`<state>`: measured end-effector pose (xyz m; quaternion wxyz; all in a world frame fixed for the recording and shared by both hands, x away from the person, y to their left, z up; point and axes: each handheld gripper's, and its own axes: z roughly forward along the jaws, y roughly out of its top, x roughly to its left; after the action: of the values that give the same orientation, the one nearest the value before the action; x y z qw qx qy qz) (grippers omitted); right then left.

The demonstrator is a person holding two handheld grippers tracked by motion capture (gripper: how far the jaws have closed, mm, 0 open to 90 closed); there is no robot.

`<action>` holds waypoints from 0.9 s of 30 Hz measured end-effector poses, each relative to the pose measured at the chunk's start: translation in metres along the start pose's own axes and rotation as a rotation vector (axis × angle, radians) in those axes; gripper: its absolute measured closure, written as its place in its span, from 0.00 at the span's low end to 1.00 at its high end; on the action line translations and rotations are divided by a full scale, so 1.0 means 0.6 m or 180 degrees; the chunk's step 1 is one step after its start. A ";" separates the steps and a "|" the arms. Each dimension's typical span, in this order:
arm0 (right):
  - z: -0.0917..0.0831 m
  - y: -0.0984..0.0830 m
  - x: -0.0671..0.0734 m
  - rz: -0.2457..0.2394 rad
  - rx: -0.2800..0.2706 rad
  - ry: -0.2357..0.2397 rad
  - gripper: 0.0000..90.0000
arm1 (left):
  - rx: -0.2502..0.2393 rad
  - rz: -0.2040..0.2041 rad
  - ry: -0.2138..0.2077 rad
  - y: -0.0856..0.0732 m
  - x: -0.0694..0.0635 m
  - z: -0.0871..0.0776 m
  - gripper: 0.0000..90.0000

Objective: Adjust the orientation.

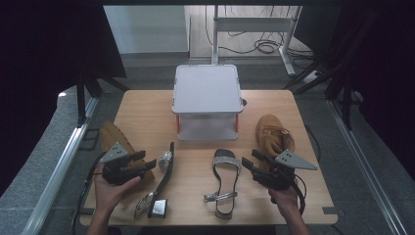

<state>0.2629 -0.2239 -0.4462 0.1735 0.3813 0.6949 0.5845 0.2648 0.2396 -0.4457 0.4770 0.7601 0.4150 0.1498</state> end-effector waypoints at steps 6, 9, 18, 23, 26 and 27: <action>0.011 -0.002 0.005 -0.0130 0.0055 -0.0088 0.51 | 0.0010 -0.0067 -0.0034 -0.006 -0.003 0.003 0.43; 0.015 0.005 0.015 -0.0161 0.0101 -0.0051 0.53 | -0.0022 -0.0059 -0.0099 0.002 -0.001 0.007 0.43; 0.051 0.031 0.048 -0.0242 0.0105 0.0189 0.55 | 0.0048 0.0014 -0.0061 -0.002 -0.015 0.008 0.45; 0.059 0.014 0.055 -0.0328 0.0129 0.0317 0.54 | -0.0037 0.0025 -0.0033 0.004 -0.019 -0.004 0.46; 0.059 0.009 0.050 -0.0323 0.0052 0.0299 0.54 | -0.0024 0.0040 -0.0007 0.006 -0.019 -0.003 0.53; 0.060 0.004 0.046 -0.0252 0.0088 0.0329 0.54 | 0.0005 -0.0002 -0.0039 0.006 -0.017 -0.002 0.59</action>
<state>0.2705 -0.1795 -0.4475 0.1551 0.3252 0.7255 0.5864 0.2599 0.2317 -0.4404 0.4790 0.7612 0.4124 0.1447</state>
